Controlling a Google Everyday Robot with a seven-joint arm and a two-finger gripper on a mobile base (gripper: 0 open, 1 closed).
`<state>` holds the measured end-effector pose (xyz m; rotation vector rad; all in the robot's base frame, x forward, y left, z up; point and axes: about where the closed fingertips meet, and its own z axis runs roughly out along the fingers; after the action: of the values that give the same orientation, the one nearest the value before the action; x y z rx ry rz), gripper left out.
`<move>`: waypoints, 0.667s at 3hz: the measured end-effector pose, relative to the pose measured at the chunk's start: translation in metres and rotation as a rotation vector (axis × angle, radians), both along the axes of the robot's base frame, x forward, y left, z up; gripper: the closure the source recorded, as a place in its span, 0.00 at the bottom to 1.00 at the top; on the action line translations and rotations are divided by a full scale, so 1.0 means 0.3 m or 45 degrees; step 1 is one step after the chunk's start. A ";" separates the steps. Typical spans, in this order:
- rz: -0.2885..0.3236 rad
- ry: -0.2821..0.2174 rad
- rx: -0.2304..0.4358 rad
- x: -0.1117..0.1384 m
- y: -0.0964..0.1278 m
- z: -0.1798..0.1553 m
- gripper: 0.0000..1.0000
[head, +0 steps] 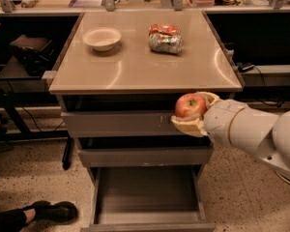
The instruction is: Place apple into bottom drawer
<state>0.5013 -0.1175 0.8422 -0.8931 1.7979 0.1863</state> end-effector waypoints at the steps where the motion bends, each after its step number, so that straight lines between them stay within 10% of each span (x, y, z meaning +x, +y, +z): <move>1: 0.017 0.013 -0.053 -0.038 0.059 -0.203 1.00; 2: 0.056 0.100 -0.125 -0.124 0.165 -0.509 1.00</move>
Offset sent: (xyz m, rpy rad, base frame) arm -0.0093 -0.0078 -0.2778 -0.2619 0.0593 -0.2604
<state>0.4641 -0.0681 0.6895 -1.0077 1.8748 0.1639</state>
